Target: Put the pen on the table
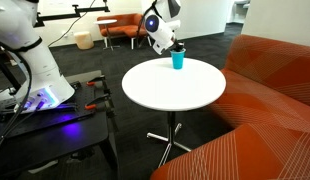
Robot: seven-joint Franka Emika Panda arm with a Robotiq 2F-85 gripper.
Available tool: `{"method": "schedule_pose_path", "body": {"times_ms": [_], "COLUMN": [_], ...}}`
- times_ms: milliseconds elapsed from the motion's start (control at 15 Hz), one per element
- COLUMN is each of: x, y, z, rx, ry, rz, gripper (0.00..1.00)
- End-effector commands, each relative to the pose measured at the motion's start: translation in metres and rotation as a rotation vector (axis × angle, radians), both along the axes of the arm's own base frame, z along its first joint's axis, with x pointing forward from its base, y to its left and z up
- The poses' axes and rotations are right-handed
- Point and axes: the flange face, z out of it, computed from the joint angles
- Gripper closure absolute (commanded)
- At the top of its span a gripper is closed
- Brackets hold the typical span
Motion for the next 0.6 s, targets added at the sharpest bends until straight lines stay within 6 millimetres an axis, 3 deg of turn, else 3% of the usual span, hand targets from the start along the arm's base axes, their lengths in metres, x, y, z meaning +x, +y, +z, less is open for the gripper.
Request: {"method": "schedule_pose_path", "body": {"times_ms": [0,533], "x": [-0.005,-0.016], "y": [-0.002,-0.001], "z": [0.013,0.027], "rx": [0.008,-0.002], "ry": [-0.015,-0.059], "rz": [-0.022,-0.045], "gripper": [0.97,0.97]}}
